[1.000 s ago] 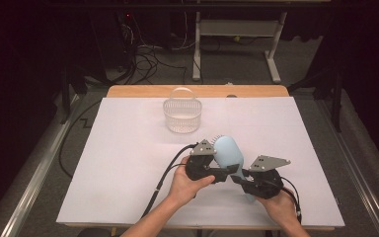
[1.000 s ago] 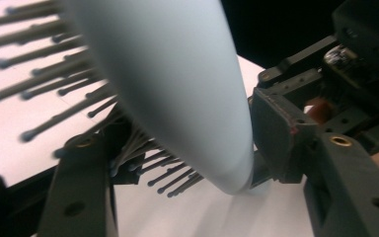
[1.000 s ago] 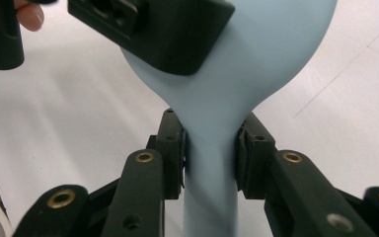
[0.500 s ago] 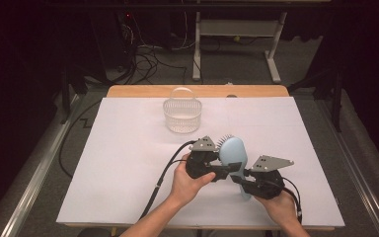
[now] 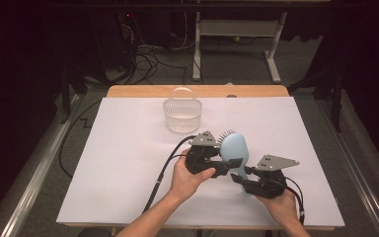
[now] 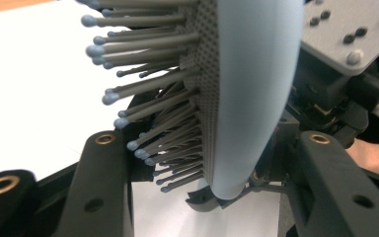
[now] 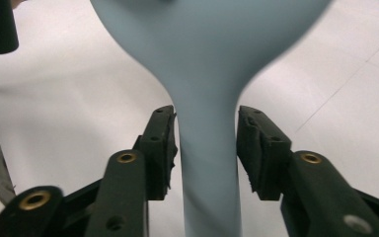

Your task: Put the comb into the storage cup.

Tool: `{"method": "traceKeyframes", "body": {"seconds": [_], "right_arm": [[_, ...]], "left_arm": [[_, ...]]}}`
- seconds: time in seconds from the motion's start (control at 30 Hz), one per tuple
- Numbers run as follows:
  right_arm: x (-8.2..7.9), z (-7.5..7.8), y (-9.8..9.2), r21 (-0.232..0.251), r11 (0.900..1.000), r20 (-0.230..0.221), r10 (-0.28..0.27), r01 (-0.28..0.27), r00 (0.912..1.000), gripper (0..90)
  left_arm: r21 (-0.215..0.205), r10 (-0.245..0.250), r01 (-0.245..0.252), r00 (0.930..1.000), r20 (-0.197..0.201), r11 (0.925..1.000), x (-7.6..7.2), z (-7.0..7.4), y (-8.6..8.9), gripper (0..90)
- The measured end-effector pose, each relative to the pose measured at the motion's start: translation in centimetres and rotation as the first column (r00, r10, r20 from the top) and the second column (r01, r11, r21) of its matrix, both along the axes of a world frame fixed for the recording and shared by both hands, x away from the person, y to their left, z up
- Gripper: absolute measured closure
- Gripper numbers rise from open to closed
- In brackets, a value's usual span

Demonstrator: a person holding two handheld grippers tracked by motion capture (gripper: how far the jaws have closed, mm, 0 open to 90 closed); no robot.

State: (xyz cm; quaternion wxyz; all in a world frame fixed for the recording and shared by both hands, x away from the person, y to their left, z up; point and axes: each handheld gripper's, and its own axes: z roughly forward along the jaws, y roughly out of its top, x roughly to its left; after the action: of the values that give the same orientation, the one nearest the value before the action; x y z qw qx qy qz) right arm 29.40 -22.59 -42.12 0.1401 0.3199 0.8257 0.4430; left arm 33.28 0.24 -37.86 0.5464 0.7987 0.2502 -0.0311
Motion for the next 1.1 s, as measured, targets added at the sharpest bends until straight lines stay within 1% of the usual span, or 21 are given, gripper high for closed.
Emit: {"method": "traceKeyframes", "body": {"seconds": [0.07, 0.13, 0.27, 0.3, 0.37, 0.43, 0.6, 0.67, 0.73, 0.83, 0.9, 1.03, 1.1], "right_arm": [[0.0, 0.0, -0.2, 0.01, 1.0, 0.012, -0.008, 0.008, 0.9999, 52.9], [0.1, -0.1, -0.4, 0.02, 1.0, 0.017, -0.017, 0.016, 0.9997, 49.7], [0.2, -0.5, -0.8, 0.036, 0.999, 0.004, -0.017, 0.017, 0.9998, 43.3], [0.2, -0.6, -0.8, 0.046, 0.999, -0.008, -0.016, 0.016, 0.9998, 42.1], [0.1, -0.8, -0.9, 0.033, 0.999, 0.003, -0.014, 0.014, 0.9999, 40.4], [0.1, -0.9, -1.0, 0.032, 0.999, 0.011, -0.015, 0.014, 0.9998, 38.6], [-0.1, -0.9, -1.6, 0.052, 0.998, 0.016, -0.03, 0.029, 0.9994, 36.5], [-0.2, -1.0, -2.0, 0.061, 0.997, 0.023, -0.041, 0.04, 0.9989, 35.6], [-0.5, -1.0, -2.4, 0.072, 0.996, 0.037, -0.053, 0.05, 0.9979, 35.5], [-0.9, -0.8, -3.1, 0.074, 0.995, 0.08, -0.071, 0.065, 0.9942, 35.5], [-1.0, -0.9, -3.6, 0.086, 0.993, 0.083, -0.083, 0.075, 0.9931, 35.4], [-1.0, -1.1, -4.5, 0.089, 0.991, 0.084, -0.109, 0.101, 0.9905, 35.1], [-1.1, -1.2, -4.9, 0.099, 0.989, 0.088, -0.117, 0.108, 0.9892, 35.5]], "left_arm": [[-0.001, 0.007, -0.007, 1.0, -0.001, 1.0, 0.1, 0.1, 0.3, 52.4], [0.004, 0.018, -0.018, 0.9998, 0.012, 0.9998, 0.1, 0.3, 0.6, 52.4], [-0.014, 0.024, -0.023, 0.9995, 0.02, 0.9996, 0.0, 0.7, 1.1, 52.4], [-0.012, 0.028, -0.028, 0.9993, 0.022, 0.9995, 0.0, 0.8, 1.2, 52.4], [-0.011, 0.036, -0.035, 0.9991, 0.022, 0.9993, 0.1, 1.0, 1.5, 52.4], [-0.013, 0.045, -0.045, 0.9987, 0.021, 0.9989, 0.2, 1.1, 1.9, 52.4], [-0.022, 0.069, -0.069, 0.9971, 0.032, 0.9974, 0.2, 1.6, 2.8, 52.1], [-0.015, 0.076, -0.076, 0.9965, 0.036, 0.997, 0.1, 1.7, 3.1, 52.1], [-0.004, 0.083, -0.083, 0.9958, 0.039, 0.9965, 0.1, 1.9, 3.3, 52.1], [0.003, 0.094, -0.095, 0.9943, 0.049, 0.9955, 0.0, 2.2, 3.7, 52.1], [0.001, 0.103, -0.104, 0.9932, 0.054, 0.9946, 0.0, 2.4, 4.0, 52.1], [0.0, 0.115, -0.115, 0.9916, 0.058, 0.9933, 0.1, 2.7, 4.4, 52.1], [0.002, 0.129, -0.129, 0.9895, 0.065, 0.9916, 0.1, 2.9, 4.6, 51.8]]}}
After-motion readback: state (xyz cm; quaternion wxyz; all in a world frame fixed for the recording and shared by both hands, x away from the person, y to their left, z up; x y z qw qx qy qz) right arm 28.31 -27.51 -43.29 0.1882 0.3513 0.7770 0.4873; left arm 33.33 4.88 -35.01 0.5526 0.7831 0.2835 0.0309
